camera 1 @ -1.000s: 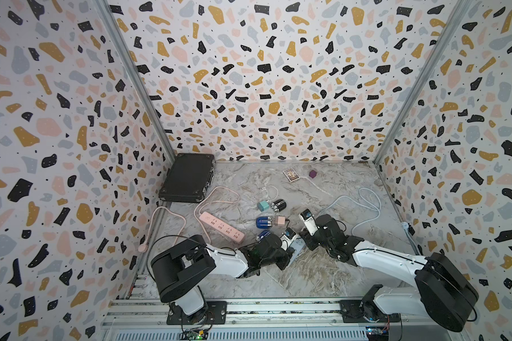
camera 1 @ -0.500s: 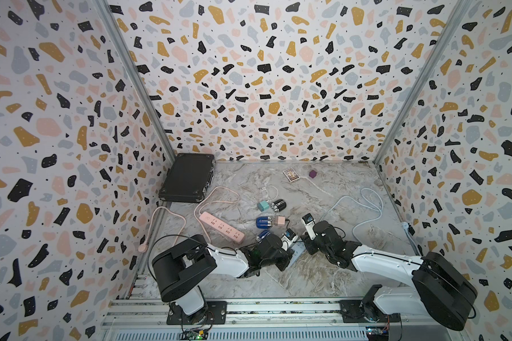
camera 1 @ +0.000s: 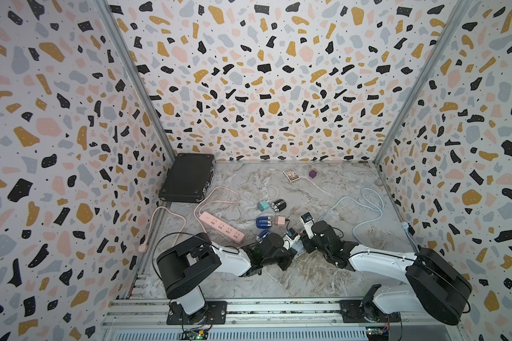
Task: Unplug the electric shaver
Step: Remove the plug from the socket.
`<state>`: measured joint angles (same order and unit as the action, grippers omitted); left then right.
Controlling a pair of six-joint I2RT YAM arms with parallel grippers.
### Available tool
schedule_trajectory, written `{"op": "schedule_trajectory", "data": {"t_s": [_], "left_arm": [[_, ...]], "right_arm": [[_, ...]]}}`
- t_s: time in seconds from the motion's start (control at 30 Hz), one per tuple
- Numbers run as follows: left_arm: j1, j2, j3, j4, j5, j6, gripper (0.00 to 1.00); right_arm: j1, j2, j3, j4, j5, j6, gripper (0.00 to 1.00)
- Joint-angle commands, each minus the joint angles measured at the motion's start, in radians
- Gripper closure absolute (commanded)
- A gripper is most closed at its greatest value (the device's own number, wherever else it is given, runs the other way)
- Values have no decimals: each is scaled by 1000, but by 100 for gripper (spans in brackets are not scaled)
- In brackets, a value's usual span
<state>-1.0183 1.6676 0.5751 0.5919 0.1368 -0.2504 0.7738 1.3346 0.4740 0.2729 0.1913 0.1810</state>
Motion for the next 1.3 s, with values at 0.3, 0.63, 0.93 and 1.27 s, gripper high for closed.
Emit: {"op": "schedule_trajectory", "data": {"t_s": [0.3, 0.63, 0.93, 1.27], "left_arm": [[21, 39, -14, -15, -14, -82, 100], [21, 81, -7, -4, 26, -107, 100], [18, 105, 0, -30, 19, -116, 100], [17, 85, -14, -42, -25, -114, 100]], "right_arm": [[5, -40, -29, 13, -16, 38, 100], [5, -82, 11, -24, -21, 24, 100], [5, -193, 50, -106, 6, -7, 100], [5, -158, 42, -142, 22, 1, 100]]}}
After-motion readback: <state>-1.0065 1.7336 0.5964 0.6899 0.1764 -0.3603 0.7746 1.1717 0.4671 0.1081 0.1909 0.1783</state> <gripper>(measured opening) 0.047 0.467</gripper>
